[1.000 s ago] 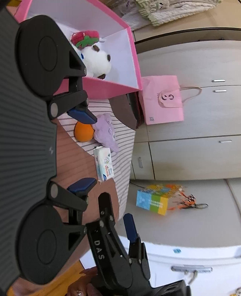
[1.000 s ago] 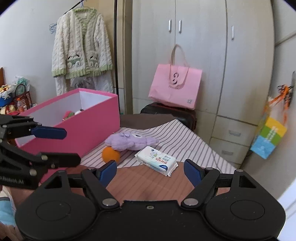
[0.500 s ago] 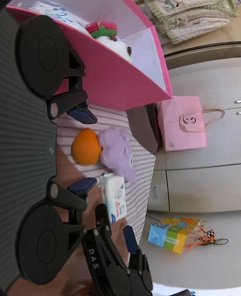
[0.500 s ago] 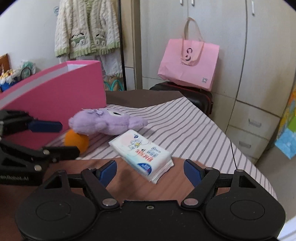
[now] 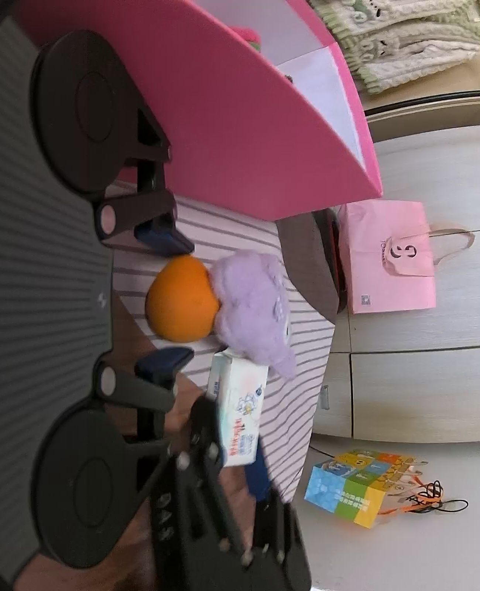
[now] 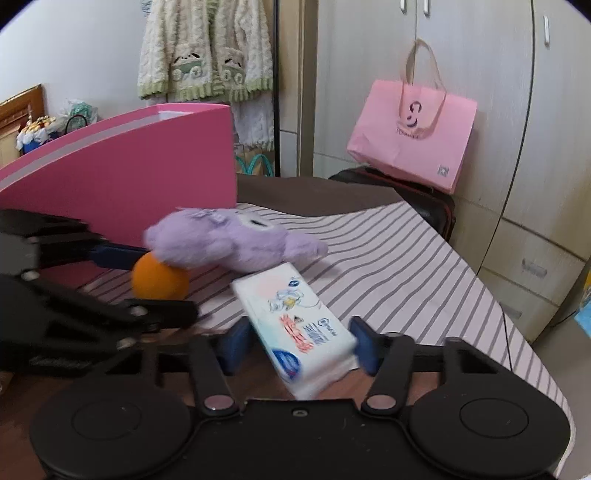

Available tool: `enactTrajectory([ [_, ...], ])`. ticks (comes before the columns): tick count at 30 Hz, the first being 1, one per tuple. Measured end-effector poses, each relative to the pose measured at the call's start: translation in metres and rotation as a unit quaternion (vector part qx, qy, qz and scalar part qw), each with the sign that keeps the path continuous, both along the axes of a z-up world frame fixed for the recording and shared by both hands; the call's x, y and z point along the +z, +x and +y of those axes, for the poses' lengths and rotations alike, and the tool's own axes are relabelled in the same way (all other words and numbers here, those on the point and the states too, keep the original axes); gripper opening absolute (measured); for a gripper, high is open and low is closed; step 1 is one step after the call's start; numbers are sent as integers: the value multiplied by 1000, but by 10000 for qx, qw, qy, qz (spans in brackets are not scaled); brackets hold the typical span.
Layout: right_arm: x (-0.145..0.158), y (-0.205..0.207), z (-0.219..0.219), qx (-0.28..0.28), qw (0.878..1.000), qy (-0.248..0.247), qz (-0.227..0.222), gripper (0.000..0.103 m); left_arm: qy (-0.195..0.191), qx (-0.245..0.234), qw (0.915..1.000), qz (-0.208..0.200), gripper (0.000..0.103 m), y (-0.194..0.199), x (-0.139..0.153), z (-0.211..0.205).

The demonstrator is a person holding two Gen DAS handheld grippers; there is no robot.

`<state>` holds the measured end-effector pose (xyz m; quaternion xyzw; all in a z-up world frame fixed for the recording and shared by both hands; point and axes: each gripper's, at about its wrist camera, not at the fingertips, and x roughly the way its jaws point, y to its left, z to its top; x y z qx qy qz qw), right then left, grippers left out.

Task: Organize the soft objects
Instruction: 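Close the left gripper on the orange ball while the right gripper grasps the tissue pack, then carry the orange ball and tissue pack over the pink box with both grippers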

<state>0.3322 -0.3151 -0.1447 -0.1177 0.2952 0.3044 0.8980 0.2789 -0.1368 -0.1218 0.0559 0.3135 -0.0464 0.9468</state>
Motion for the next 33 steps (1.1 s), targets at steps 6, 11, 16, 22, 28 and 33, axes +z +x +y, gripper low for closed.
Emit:
enactTrajectory([
  [6, 6, -38, 0, -312, 9994, 4, -161, 46, -305, -203, 9992, 157, 42, -9, 6, 7],
  [11, 7, -67, -1, -717, 9971, 45, -258, 45, -314, -440, 9985, 11, 42, -31, 13, 4],
  [16, 11, -87, -6, -1088, 9926, 532, -90, 45, -553, -623, 9965, 85, 42, -47, 14, 5],
  [22, 10, -112, -7, -1664, 9840, 592, -233, 45, -674, -781, 9947, 42, 42, -65, 17, 8],
  [28, 4, -140, -7, -2357, 9691, 715, -107, 45, -726, -910, 9932, -9, 42, -89, 25, 18],
  [33, 7, -170, -2, -2813, 9545, 973, -193, 45, -961, -1222, 9877, 139, 42, -108, 27, 30],
])
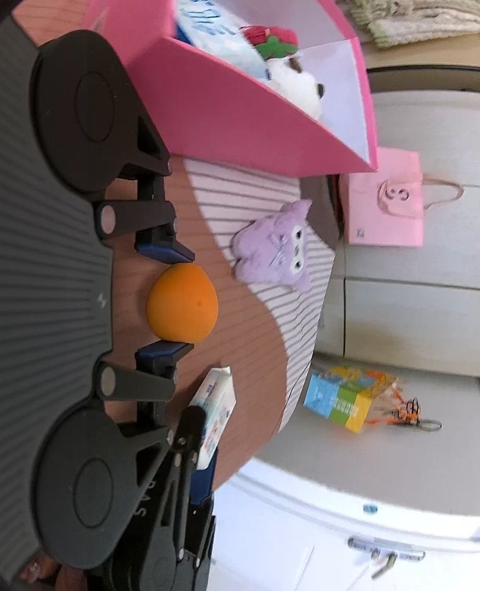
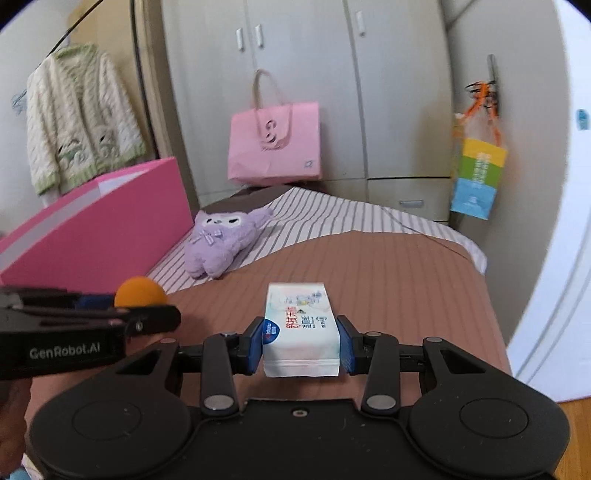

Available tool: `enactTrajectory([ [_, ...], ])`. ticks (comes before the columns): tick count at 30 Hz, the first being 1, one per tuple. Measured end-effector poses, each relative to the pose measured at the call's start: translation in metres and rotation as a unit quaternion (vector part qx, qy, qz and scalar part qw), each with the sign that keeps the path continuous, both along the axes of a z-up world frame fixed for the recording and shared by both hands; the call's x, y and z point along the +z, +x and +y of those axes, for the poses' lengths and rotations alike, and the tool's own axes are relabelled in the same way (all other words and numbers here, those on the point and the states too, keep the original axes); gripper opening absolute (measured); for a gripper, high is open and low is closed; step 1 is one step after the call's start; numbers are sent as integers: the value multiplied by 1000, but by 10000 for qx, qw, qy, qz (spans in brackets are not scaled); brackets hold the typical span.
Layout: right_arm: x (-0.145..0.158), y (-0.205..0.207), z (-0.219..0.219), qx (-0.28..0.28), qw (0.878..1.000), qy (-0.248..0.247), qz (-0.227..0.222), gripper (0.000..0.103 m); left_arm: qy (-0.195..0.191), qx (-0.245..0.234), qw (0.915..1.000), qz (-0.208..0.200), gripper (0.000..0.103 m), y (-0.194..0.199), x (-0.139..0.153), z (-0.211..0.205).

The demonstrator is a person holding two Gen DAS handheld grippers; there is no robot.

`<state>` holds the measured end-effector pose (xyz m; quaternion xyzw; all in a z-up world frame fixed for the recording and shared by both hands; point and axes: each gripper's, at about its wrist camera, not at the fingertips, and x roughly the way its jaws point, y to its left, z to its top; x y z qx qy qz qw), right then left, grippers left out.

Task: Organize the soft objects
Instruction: 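Carry the orange ball and tissue pack over the pink box with both grippers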

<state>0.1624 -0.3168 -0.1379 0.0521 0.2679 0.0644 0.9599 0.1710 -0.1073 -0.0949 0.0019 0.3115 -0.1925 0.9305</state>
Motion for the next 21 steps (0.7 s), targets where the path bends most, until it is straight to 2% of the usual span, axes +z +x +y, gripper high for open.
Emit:
enactTrajectory([
  [5, 3, -32, 9, -224, 9996, 9, -191, 45, 33, -292, 9995, 61, 42, -22, 0, 8],
  [8, 2, -48, 11, -222, 9997, 4, -136, 45, -72, -437, 9989, 164, 42, -33, 1, 13],
  [12, -1, -64, 22, -44, 9993, -368, -90, 45, -46, -395, 9991, 138, 42, -45, 2, 19],
  [21, -15, -59, 28, 103, 9984, -516, 226, 50, -36, -337, 9993, 135, 42, -51, 2, 25],
])
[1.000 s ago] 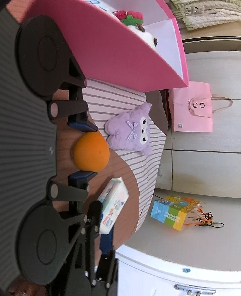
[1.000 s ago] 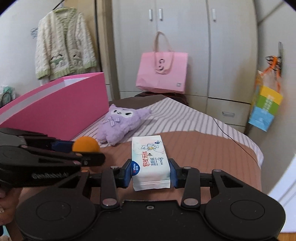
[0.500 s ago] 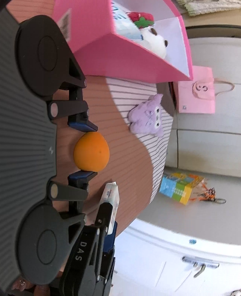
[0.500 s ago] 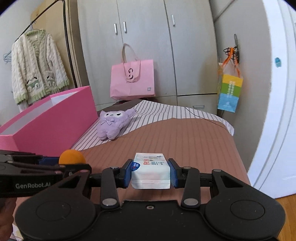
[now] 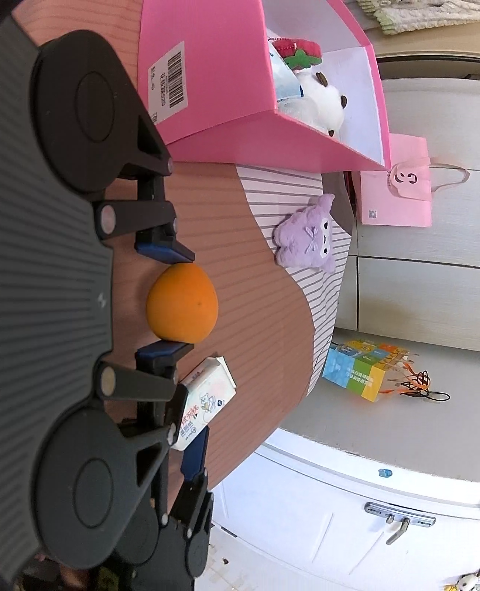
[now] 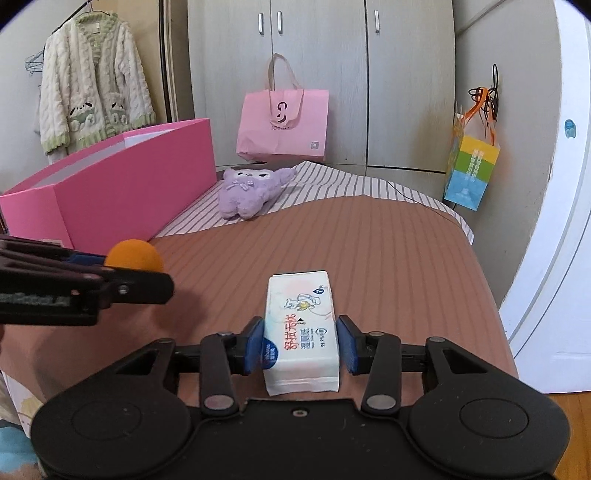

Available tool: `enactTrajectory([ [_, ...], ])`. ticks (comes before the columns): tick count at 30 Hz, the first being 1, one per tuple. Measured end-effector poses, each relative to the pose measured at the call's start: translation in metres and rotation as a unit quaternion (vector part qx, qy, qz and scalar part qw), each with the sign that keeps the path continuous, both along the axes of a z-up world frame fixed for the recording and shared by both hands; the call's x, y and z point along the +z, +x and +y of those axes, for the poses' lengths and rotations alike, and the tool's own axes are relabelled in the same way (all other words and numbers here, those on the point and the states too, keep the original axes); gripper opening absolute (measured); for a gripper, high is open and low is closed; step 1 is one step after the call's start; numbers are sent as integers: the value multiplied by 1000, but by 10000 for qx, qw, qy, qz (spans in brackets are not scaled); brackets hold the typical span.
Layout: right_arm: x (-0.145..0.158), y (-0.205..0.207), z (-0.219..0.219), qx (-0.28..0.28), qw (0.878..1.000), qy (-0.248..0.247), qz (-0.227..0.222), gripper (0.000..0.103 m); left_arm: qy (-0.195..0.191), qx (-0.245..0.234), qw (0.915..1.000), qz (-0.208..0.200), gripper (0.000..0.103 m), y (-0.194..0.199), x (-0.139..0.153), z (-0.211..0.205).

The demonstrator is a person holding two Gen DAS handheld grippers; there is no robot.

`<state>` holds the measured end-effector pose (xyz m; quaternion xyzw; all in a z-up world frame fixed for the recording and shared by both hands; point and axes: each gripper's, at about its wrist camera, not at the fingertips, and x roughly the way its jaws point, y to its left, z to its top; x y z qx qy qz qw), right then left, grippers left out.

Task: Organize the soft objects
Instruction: 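Carry the orange ball and tissue pack over the pink box with both grippers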

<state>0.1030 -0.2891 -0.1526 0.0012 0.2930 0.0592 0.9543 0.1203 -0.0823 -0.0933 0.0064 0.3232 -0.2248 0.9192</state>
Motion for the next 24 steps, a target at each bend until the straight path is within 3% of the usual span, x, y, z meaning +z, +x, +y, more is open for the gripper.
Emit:
enactTrajectory([
  [3, -7, 8, 1, 40, 10000, -17, 22, 53, 22, -11, 10000, 11, 42, 0, 0, 1],
  [5, -9, 8, 3, -14, 9999, -83, -106, 45, 13, -27, 10000, 22, 42, -2, 0, 2],
  [11, -2, -1, 5, -164, 9996, 183, -112, 45, -133, -132, 9996, 199, 42, -7, -1, 9],
  [16, 3, -15, 18, -101, 9999, 6, -107, 45, -121, -97, 9995, 270, 42, -17, -5, 18],
  [24, 16, -48, 39, 390, 9989, 167, -213, 45, -78, -296, 9978, 591, 42, -32, 1, 38],
])
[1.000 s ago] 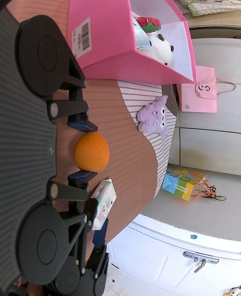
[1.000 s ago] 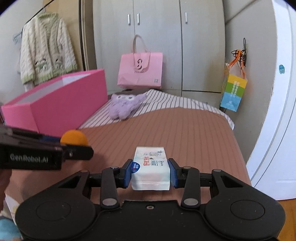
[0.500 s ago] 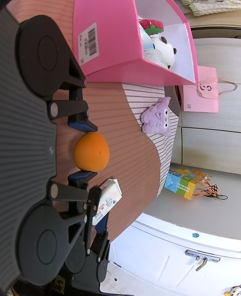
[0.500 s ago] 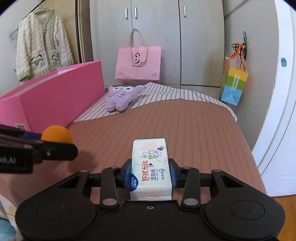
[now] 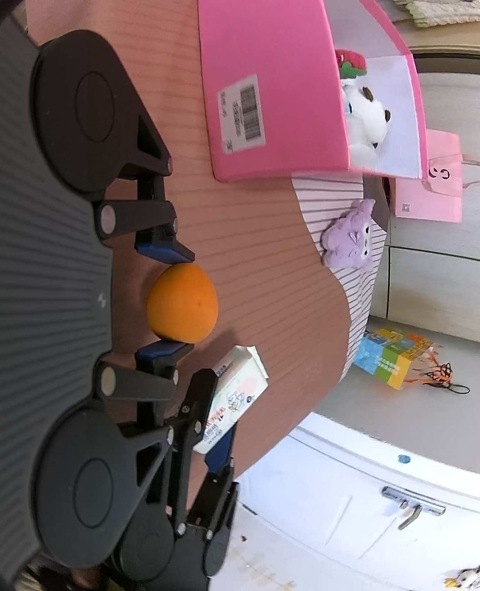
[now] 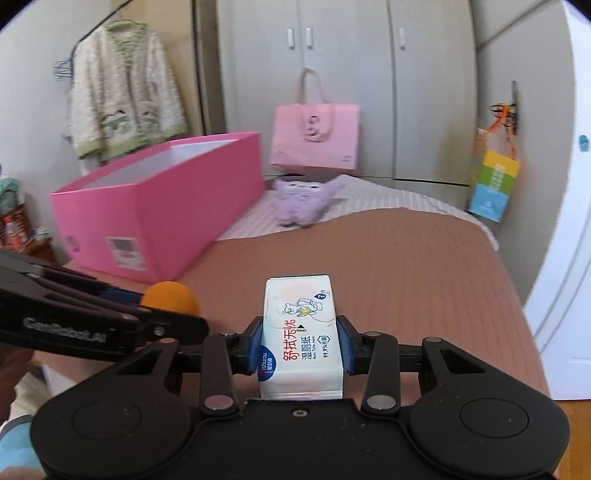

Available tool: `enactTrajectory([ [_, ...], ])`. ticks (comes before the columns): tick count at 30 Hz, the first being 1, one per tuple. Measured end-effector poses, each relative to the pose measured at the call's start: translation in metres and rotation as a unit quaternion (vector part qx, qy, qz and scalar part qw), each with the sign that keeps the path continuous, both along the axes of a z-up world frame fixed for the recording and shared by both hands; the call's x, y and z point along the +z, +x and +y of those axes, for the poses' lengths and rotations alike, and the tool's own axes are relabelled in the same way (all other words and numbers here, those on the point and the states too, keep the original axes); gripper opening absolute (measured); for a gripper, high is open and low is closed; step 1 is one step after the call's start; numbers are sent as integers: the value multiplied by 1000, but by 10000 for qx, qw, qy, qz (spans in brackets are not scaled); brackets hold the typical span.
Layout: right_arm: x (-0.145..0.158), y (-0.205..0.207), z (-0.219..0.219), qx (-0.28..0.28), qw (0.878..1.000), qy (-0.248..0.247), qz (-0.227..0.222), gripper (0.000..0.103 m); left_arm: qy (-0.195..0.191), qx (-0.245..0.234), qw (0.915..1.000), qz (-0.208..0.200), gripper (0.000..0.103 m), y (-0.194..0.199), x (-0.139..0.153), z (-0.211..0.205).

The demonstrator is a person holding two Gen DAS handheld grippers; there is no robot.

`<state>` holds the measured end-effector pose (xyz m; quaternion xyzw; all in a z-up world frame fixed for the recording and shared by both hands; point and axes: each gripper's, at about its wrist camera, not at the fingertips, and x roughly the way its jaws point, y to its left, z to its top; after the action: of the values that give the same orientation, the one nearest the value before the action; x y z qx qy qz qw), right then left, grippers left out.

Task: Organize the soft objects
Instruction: 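Carry the orange ball and tissue pack over the pink box with both grippers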

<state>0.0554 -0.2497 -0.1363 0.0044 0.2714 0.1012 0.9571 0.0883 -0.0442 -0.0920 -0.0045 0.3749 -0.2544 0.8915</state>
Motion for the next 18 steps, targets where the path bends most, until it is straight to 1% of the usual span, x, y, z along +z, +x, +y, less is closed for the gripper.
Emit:
enactTrajectory([
  [7, 23, -22, 21, 522, 9985, -101, -146, 45, 78, 12, 9999, 78, 42, -17, 14, 32],
  [8, 27, -24, 24, 596, 9981, -93, -151, 45, 33, 2, 9999, 97, 42, -20, 17, 39],
  [11, 38, -28, 31, 817, 9965, 21, -169, 45, -282, -73, 9992, 289, 42, -23, 26, 58],
  [12, 42, -29, 33, 900, 9958, 80, -160, 45, -333, -64, 9990, 288, 42, -25, 30, 63],
  [14, 51, -28, 38, 1071, 9940, 178, -168, 45, -212, 68, 9997, 115, 42, -29, 41, 73],
  [16, 61, -28, 45, 1244, 9919, 137, -223, 45, -79, 191, 9998, -58, 42, -31, 51, 82],
  [18, 71, -27, 54, 1358, 9901, 28, -352, 45, -39, 313, 9992, -228, 42, -30, 61, 93],
])
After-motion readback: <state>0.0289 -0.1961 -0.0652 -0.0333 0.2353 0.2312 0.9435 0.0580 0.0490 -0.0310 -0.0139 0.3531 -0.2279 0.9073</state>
